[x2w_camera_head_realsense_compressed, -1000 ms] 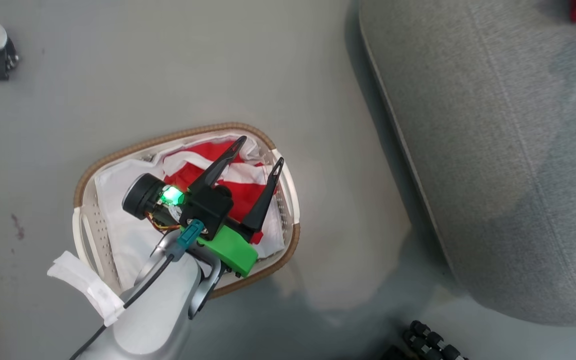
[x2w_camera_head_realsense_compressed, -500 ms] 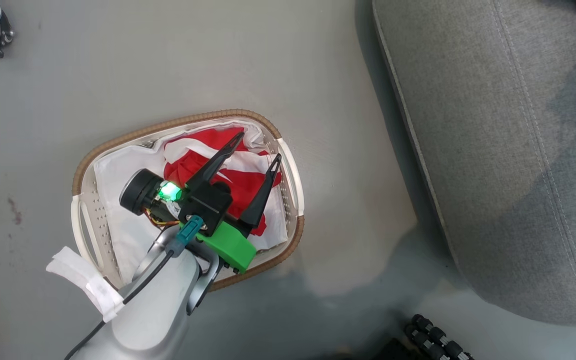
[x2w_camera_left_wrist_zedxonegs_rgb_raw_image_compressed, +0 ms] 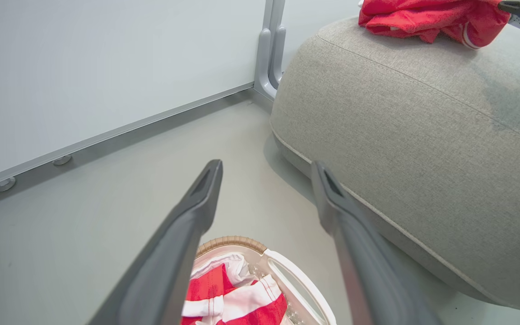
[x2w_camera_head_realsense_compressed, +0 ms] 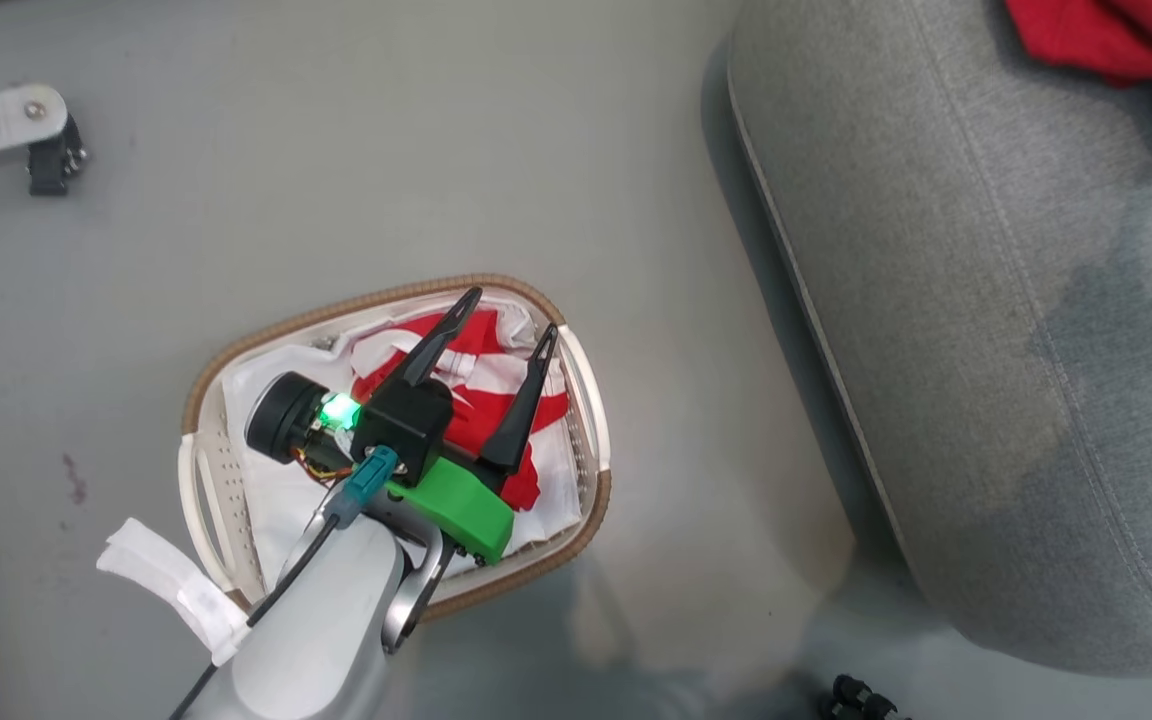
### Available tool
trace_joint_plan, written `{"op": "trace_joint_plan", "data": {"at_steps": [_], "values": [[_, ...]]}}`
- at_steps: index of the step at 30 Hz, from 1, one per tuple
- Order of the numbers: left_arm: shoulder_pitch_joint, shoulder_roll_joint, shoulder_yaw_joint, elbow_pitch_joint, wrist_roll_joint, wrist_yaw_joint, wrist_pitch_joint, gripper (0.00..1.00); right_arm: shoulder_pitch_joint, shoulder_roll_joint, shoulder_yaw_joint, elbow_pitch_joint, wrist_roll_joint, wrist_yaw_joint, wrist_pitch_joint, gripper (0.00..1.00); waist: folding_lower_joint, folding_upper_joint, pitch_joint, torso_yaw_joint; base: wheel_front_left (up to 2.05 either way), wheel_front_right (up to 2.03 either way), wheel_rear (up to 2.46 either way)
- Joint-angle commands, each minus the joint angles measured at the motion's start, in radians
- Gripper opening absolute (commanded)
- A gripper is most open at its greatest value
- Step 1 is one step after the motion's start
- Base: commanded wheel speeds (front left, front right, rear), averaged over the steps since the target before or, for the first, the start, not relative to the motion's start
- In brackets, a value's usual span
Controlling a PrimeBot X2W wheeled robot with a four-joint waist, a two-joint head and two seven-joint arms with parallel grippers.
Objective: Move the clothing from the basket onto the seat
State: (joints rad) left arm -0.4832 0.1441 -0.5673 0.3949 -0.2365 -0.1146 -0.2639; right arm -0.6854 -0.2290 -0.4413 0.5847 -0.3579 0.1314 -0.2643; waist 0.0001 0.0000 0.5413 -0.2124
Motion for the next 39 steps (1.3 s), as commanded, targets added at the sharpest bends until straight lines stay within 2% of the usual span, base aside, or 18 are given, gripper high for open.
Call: {"op": "trace_joint_plan", "data": {"at_steps": [1, 12, 20, 29, 35, 39], "values": [[0.020, -0.004, 0.011, 0.002, -0.006, 0.002, -0.001, 1.00, 0.023, -0.016, 0.007, -0.006, 0.009, -0.001, 0.000, 1.00, -0.0001, 0.0000, -0.075, 0.012, 0.00, 0.00, 0.00], [0.114, -0.053, 0.118, 0.000, -0.034, 0.001, -0.001, 1.00, 0.032, -0.035, 0.142, -0.016, 0.068, -0.001, 0.000, 1.00, -0.0001, 0.0000, -0.289, 0.095, 0.00, 0.00, 0.00], [0.207, -0.074, 0.217, 0.013, -0.027, 0.009, -0.001, 1.00, 0.080, 0.049, 0.227, -0.039, 0.145, -0.001, 0.000, 1.00, -0.0001, 0.0000, -0.391, 0.158, 0.00, 0.00, 0.00], [0.328, -0.083, 0.343, -0.001, -0.027, 0.020, -0.001, 1.00, 0.255, 0.147, 0.298, -0.109, 0.243, -0.001, 0.000, 1.00, -0.0001, 0.0000, -0.466, 0.207, 0.00, 0.00, 0.00], [0.419, -0.088, 0.424, -0.024, -0.032, 0.017, -0.001, 1.00, 0.388, 0.176, 0.323, -0.164, 0.299, -0.001, 0.000, 1.00, -0.0001, 0.0000, -0.502, 0.219, 0.00, 0.00, 0.00], [0.466, -0.091, 0.451, -0.036, -0.029, 0.010, -0.001, 1.00, 0.463, 0.175, 0.366, -0.190, 0.382, -0.001, 0.000, 1.00, -0.0001, 0.0000, -0.521, 0.225, 0.00, 0.00, 0.00]]}}
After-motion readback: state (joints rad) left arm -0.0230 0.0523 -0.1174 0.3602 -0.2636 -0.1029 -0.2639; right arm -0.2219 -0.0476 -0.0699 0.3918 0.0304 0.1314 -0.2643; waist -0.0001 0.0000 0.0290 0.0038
